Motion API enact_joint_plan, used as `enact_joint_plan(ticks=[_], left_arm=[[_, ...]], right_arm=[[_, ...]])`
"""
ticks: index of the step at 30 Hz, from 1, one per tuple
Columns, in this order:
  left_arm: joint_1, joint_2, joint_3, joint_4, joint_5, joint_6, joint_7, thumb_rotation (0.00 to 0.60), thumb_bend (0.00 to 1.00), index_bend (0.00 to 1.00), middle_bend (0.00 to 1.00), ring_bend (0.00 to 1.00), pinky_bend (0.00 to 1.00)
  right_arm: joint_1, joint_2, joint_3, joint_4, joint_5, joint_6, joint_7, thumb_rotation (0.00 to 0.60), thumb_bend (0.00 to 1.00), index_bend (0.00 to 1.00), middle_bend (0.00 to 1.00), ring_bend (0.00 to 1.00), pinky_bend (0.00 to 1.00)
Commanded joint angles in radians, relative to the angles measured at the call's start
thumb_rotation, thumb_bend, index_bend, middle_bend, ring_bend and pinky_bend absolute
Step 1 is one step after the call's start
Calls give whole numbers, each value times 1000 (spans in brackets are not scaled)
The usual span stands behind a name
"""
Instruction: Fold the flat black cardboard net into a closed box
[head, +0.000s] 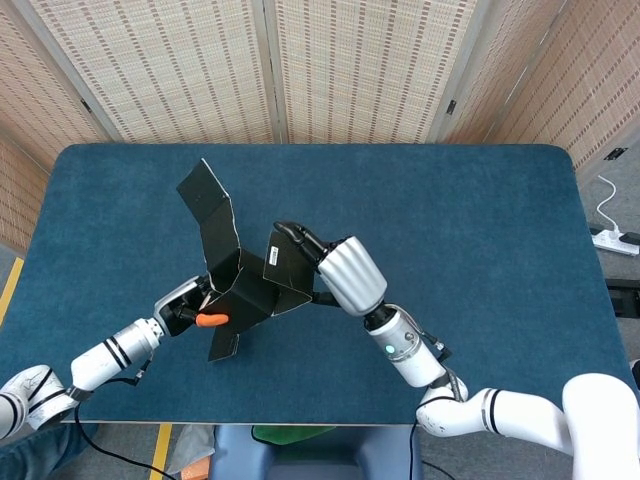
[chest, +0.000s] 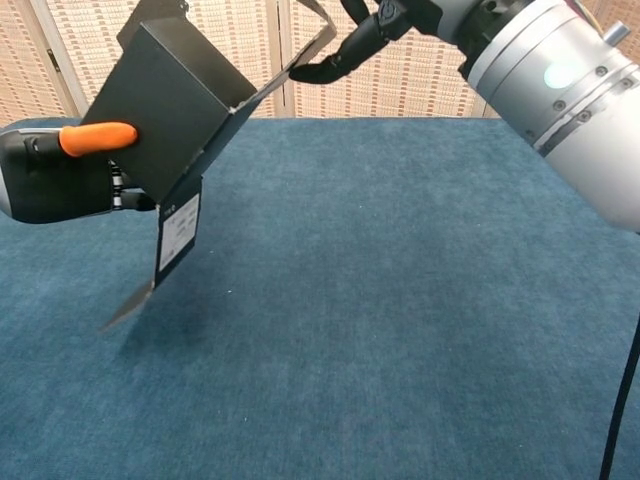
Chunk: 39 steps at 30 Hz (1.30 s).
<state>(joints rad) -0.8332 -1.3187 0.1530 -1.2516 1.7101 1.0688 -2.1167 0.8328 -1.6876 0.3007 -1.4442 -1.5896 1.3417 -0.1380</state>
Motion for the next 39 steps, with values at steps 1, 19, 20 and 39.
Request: enact_joint_plan(ticks=[1,19,20,39], left_arm=[[-1,-9,2,12,-3,-7,36,600,172,340,293,517,612],[-16,-1,-28,-36,-56,-70,326,600,172,340,293,516,620],[-16,0,-31,-42,-63,-80,358,600,173,340,293,516,620],[-2,-47,-66,-66,-158,-201,778,600,173,340,291,516,620]], right_arm=[[4,-1,0,2,-7,2,-10,600,6,0,182,754,1000],[51,-58,-26,72,-38,-33,-85,600,0,0,173,754,1000],[56,-62,-27,77,-42,-35,-92,600,0,0,173,754,1000],[87,-82,-116,169,-82,-128,-195,600,0,90,233,763,1000]])
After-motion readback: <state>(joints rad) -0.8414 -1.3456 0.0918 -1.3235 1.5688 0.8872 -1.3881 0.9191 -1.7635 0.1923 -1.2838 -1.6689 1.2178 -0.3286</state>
